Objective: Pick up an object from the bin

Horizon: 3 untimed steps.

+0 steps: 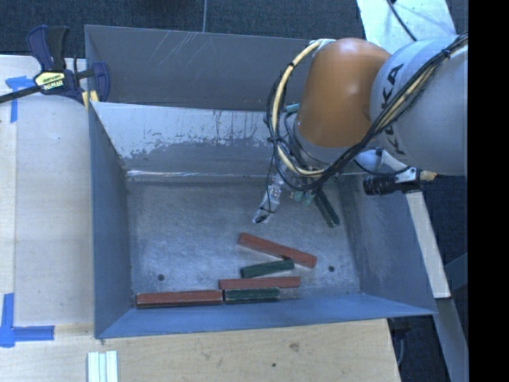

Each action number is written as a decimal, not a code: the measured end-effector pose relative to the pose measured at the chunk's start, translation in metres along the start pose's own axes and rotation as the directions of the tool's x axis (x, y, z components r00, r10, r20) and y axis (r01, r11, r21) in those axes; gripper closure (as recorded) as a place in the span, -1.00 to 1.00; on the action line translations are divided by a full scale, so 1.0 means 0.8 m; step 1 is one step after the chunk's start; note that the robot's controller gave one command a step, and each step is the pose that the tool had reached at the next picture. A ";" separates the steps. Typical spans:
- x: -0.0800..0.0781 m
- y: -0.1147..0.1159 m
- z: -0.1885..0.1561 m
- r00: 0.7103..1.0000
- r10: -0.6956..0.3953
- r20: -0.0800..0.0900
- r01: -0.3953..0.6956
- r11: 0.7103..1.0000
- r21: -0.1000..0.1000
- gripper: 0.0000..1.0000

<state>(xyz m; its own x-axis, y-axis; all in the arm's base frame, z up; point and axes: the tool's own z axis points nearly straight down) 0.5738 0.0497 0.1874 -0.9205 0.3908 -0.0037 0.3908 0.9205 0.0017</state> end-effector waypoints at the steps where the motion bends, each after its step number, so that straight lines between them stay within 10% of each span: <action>1: 0.030 -0.097 0.125 0.999 -0.031 -0.010 0.031 1.000 0.007 -1.00; 2: 0.027 -0.092 0.119 0.999 -0.033 -0.001 0.033 0.999 0.001 1.00; 3: 0.041 -0.097 0.141 0.999 -0.035 0.002 0.035 0.999 -0.001 1.00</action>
Offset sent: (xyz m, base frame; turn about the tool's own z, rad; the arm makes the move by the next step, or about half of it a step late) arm -0.0486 -0.0582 -0.0957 -0.0351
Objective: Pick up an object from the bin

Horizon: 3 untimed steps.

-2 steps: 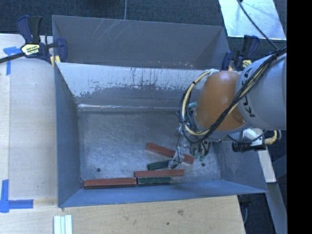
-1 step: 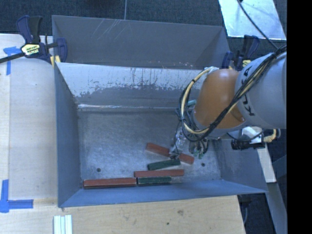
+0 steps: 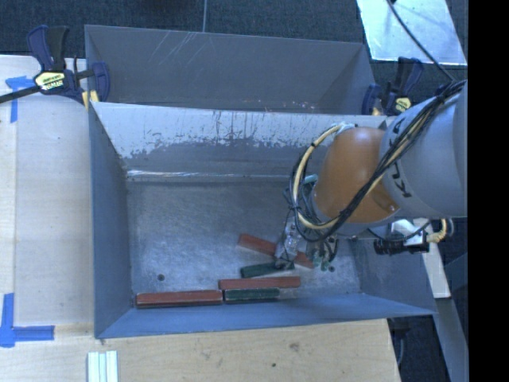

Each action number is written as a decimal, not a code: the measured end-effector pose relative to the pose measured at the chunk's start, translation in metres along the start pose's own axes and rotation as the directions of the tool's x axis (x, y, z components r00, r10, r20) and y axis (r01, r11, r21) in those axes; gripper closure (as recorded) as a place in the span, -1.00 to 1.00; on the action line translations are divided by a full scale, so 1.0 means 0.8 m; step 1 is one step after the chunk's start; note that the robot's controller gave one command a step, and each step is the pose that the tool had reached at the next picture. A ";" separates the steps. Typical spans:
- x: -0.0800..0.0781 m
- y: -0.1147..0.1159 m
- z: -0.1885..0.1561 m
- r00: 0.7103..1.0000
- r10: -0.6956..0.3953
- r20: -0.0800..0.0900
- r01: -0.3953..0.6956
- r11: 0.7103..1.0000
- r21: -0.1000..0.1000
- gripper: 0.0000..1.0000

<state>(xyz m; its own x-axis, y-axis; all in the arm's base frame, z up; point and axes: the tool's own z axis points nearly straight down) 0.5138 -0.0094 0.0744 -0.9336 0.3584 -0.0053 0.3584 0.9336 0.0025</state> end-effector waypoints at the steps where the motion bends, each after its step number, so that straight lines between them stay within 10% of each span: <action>1: -0.012 -0.019 -0.180 0.991 -0.133 0.006 0.133 0.991 0.001 1.00; 2: -0.008 0.055 -0.102 0.997 -0.070 -0.008 0.070 0.998 0.001 1.00; 3: -0.011 0.051 -0.105 0.998 -0.066 -0.003 0.066 0.998 0.001 -1.00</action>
Offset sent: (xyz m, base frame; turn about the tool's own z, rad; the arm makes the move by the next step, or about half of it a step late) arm -0.0001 -0.0169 0.1390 -0.1336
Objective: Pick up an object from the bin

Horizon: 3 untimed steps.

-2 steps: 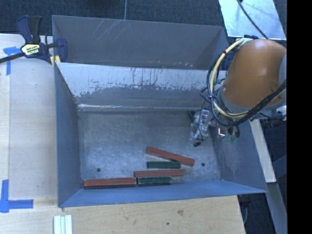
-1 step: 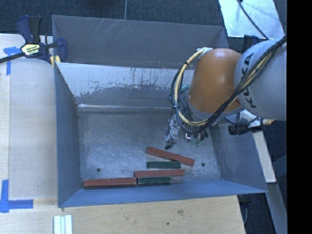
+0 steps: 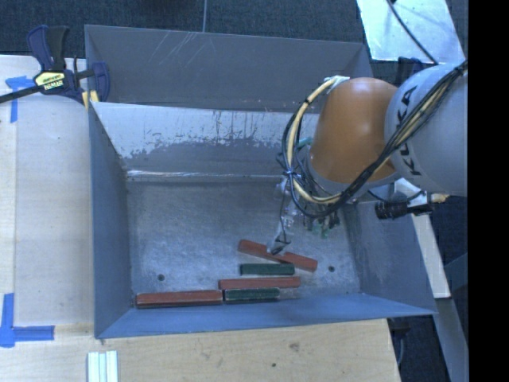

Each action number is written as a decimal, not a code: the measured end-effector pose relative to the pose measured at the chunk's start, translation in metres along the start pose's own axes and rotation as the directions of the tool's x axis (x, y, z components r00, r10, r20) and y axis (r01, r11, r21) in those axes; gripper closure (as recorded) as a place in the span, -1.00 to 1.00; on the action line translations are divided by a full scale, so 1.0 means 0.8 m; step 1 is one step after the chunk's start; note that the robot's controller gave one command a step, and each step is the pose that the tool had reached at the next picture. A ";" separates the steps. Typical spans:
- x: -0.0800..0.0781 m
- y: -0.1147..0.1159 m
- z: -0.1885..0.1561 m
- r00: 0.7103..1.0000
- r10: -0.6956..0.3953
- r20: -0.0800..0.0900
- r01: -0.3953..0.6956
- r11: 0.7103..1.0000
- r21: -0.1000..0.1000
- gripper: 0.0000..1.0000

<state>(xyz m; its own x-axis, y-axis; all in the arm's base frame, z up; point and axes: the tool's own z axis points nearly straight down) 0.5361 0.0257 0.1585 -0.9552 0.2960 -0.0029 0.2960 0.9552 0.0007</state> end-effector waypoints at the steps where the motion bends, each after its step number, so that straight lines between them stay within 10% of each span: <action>1: 0.011 -0.006 0.108 0.996 0.094 -0.008 -0.094 0.996 0.003 -1.00; 2: 0.008 -0.006 0.102 0.996 0.095 -0.001 -0.095 0.996 0.000 1.00; 3: 0.021 0.061 0.108 0.999 -0.047 0.006 0.047 0.999 -0.001 1.00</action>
Offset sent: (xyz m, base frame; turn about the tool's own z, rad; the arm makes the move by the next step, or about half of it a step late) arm -0.0084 -0.0019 -0.0822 0.0947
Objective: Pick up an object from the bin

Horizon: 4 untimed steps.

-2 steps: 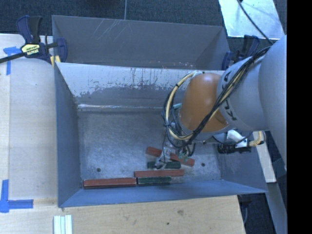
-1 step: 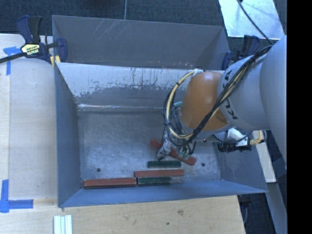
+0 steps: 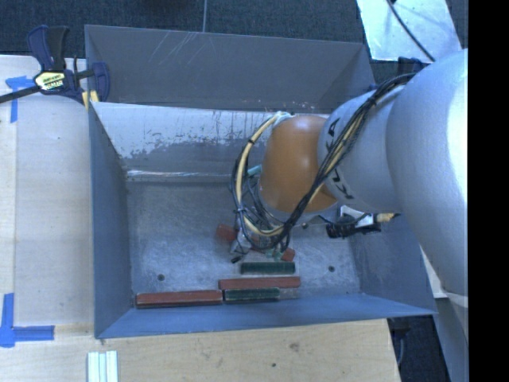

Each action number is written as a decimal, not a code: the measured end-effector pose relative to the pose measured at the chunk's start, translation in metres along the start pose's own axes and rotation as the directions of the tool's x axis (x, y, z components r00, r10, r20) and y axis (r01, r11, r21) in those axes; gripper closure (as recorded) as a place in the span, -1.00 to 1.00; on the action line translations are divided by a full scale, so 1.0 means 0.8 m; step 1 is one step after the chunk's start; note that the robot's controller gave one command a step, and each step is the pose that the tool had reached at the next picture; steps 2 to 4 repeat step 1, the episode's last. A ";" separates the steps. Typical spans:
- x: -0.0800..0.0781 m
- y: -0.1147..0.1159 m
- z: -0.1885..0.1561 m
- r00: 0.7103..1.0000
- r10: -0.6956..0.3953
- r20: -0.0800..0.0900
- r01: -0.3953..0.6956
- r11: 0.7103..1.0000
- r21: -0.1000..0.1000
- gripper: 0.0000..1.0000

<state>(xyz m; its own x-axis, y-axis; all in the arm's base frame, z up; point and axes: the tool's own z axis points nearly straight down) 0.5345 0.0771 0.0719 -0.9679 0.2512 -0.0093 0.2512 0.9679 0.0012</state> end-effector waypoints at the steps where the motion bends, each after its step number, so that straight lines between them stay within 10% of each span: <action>1: 0.003 -0.024 -0.174 0.975 -0.223 0.001 0.223 0.975 -0.001 1.00; 4: 0.003 -0.024 -0.174 0.975 -0.223 0.001 0.223 0.975 -0.001 1.00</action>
Offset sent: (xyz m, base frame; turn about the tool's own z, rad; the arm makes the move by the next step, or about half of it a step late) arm -0.0107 -0.0166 0.1354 -0.2257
